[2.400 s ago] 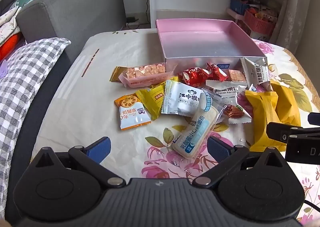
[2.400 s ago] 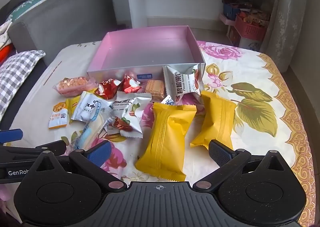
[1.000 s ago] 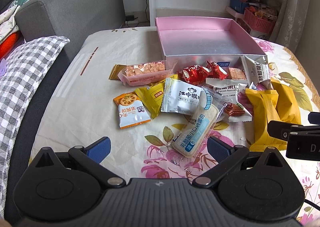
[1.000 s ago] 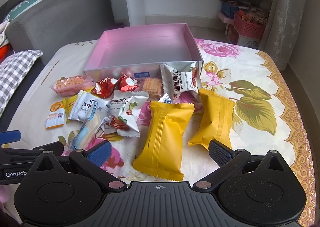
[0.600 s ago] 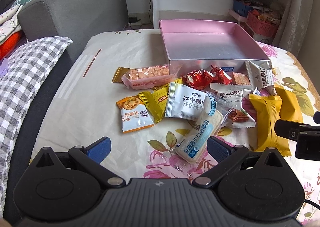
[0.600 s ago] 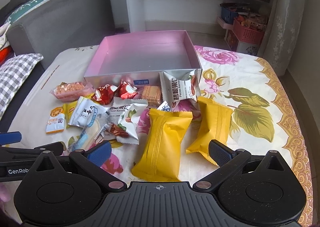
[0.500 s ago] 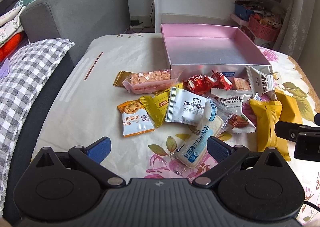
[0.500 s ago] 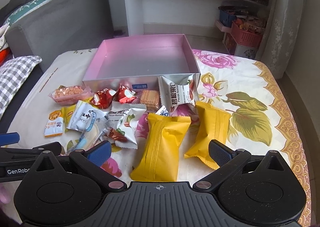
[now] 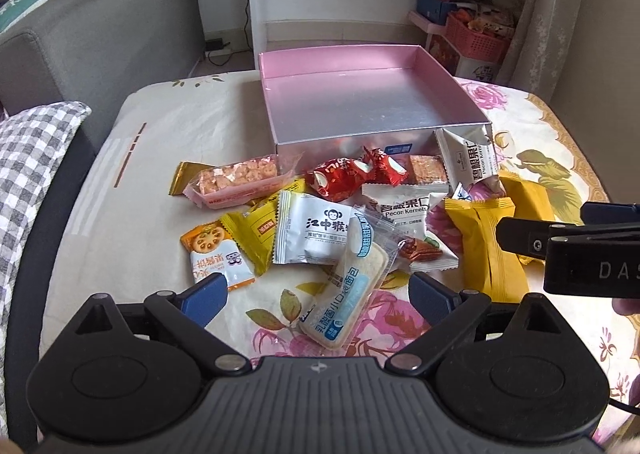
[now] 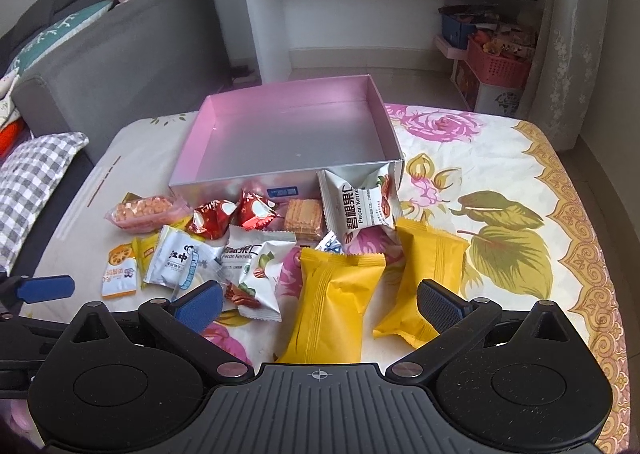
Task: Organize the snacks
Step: 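Grasp the white milk-stick packet with the left tool while the right tool grasps a yellow pastry packet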
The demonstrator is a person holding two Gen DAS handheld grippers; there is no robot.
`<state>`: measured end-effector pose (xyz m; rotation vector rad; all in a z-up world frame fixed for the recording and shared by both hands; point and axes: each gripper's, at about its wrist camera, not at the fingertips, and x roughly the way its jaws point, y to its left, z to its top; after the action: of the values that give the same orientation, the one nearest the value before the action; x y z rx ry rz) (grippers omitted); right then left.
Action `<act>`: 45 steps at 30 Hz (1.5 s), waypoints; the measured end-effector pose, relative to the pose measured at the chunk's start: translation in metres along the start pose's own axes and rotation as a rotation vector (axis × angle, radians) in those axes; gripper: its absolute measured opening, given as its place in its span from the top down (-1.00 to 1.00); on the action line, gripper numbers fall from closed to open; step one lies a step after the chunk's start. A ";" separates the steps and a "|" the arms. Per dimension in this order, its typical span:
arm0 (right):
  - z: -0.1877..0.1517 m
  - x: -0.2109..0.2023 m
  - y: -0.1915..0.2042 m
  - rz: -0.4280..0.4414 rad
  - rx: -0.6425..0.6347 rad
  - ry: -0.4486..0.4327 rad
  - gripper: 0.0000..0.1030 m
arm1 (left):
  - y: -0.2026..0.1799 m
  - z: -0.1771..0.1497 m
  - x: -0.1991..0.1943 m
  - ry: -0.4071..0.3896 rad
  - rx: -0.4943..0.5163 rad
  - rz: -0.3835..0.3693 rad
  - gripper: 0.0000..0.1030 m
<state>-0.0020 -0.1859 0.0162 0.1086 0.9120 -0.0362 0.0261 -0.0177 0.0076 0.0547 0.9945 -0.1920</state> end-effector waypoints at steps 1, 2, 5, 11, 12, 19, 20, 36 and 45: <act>-0.001 0.003 -0.004 0.018 0.017 -0.001 -1.00 | 0.002 0.001 0.002 -0.007 -0.006 -0.018 -0.88; -0.003 0.006 -0.007 0.035 0.034 0.000 -0.98 | 0.004 0.000 0.004 -0.017 -0.009 -0.030 -0.87; -0.006 0.020 -0.017 0.076 0.084 0.047 -0.92 | 0.010 -0.001 0.014 -0.025 -0.009 -0.076 -0.62; -0.006 0.041 -0.036 0.135 0.178 0.105 -0.72 | 0.012 -0.001 0.028 -0.007 0.084 -0.206 -0.29; -0.005 0.045 -0.039 0.143 0.190 0.120 -0.69 | 0.012 -0.001 0.031 -0.001 0.102 -0.235 -0.23; -0.007 0.067 -0.048 0.153 0.237 0.196 -0.22 | 0.019 -0.002 0.054 0.084 0.107 -0.322 0.18; -0.007 0.069 -0.048 0.145 0.237 0.201 -0.21 | 0.019 -0.002 0.056 0.092 0.105 -0.329 0.24; -0.011 0.082 -0.032 0.084 0.152 0.227 -0.19 | 0.005 -0.009 0.068 0.109 0.247 -0.248 0.45; -0.017 0.077 -0.027 0.061 0.104 0.206 0.14 | -0.001 -0.013 0.061 0.074 0.264 -0.201 0.61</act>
<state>0.0295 -0.2094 -0.0577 0.2399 1.1121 -0.0161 0.0475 -0.0250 -0.0511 0.2043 1.0432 -0.5085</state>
